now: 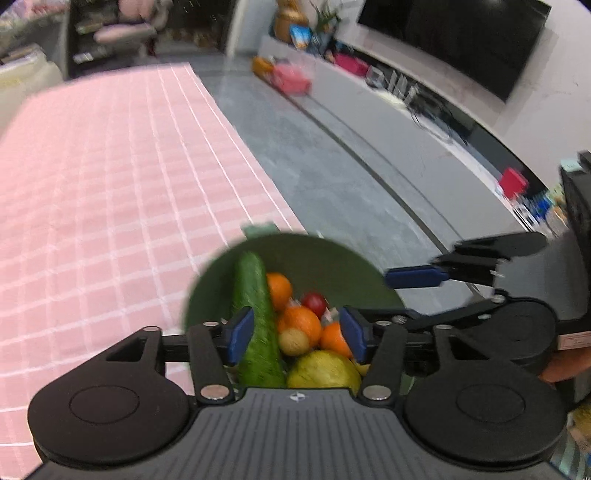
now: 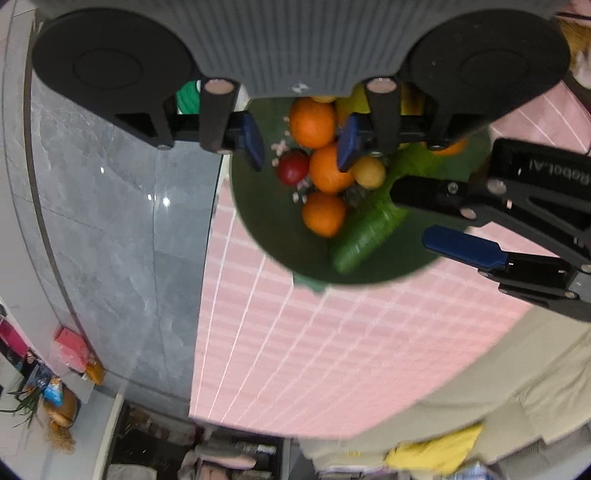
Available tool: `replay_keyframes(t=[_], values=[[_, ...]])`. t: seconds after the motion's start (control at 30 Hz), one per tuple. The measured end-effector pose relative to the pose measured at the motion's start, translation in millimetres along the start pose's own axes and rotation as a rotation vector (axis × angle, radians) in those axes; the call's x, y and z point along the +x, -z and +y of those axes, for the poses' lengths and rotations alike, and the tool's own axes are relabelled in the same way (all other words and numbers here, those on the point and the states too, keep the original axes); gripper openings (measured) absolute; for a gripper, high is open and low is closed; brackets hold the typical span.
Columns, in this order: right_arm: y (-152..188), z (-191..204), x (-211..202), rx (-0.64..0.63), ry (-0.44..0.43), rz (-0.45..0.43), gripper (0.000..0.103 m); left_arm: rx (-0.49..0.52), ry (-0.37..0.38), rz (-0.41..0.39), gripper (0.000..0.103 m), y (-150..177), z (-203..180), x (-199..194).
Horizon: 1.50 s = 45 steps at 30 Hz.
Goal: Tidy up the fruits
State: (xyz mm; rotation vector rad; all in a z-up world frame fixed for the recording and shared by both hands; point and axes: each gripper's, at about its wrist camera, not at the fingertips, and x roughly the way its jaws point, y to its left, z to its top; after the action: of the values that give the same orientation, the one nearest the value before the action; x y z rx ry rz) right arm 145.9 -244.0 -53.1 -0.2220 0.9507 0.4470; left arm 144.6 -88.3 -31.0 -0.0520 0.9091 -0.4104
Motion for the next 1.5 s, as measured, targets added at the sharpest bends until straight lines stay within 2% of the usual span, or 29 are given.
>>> replay_keyframes(t=[0.07, 0.17, 0.23, 0.33, 0.4, 0.67, 0.73, 0.87, 1.0, 1.3, 1.5], values=[[-3.3, 3.9, -17.6, 0.024, 0.004, -0.045, 0.059, -0.006, -0.064, -0.058, 0.071, 1.0, 1.1, -19.7], [-5.9, 14.2, -43.4, 0.067, 0.018, -0.111, 0.067, -0.028, -0.192, -0.135, 0.074, 6.8, 1.4, -51.9], [-4.4, 23.4, -57.5, 0.092, 0.02, -0.151, 0.069, -0.036, -0.257, -0.182, 0.075, 12.9, 0.6, -71.9], [-0.3, 42.0, -75.9, 0.111, 0.035, -0.196, 0.08, -0.048, -0.35, -0.249, 0.08, 27.9, -1.2, -98.7], [4.8, 56.0, -85.2, 0.106, 0.042, -0.215, 0.081, -0.058, -0.4, -0.27, 0.088, 37.7, -3.4, -111.5], [34.8, 94.5, -110.8, 0.145, 0.058, -0.256, 0.087, -0.094, -0.551, -0.313, 0.09, 76.6, -12.3, -141.6], [41.9, 100.5, -112.0, 0.165, 0.063, -0.26, 0.087, -0.12, -0.56, -0.296, 0.09, 82.4, -11.7, -144.2], [55.4, 111.6, -109.4, 0.172, 0.092, -0.253, 0.088, -0.165, -0.519, -0.252, 0.09, 91.5, -4.5, -142.8], [59.6, 114.9, -102.5, 0.158, 0.107, -0.232, 0.09, -0.217, -0.518, -0.209, 0.09, 98.9, 5.0, -138.5], [63.6, 114.8, -83.8, 0.147, 0.075, -0.17, 0.092, -0.255, -0.524, -0.105, 0.09, 118.7, 12.0, -123.9], [63.1, 116.1, -79.3, 0.142, 0.075, -0.148, 0.092, -0.268, -0.522, -0.09, 0.09, 120.7, 12.8, -124.5]])
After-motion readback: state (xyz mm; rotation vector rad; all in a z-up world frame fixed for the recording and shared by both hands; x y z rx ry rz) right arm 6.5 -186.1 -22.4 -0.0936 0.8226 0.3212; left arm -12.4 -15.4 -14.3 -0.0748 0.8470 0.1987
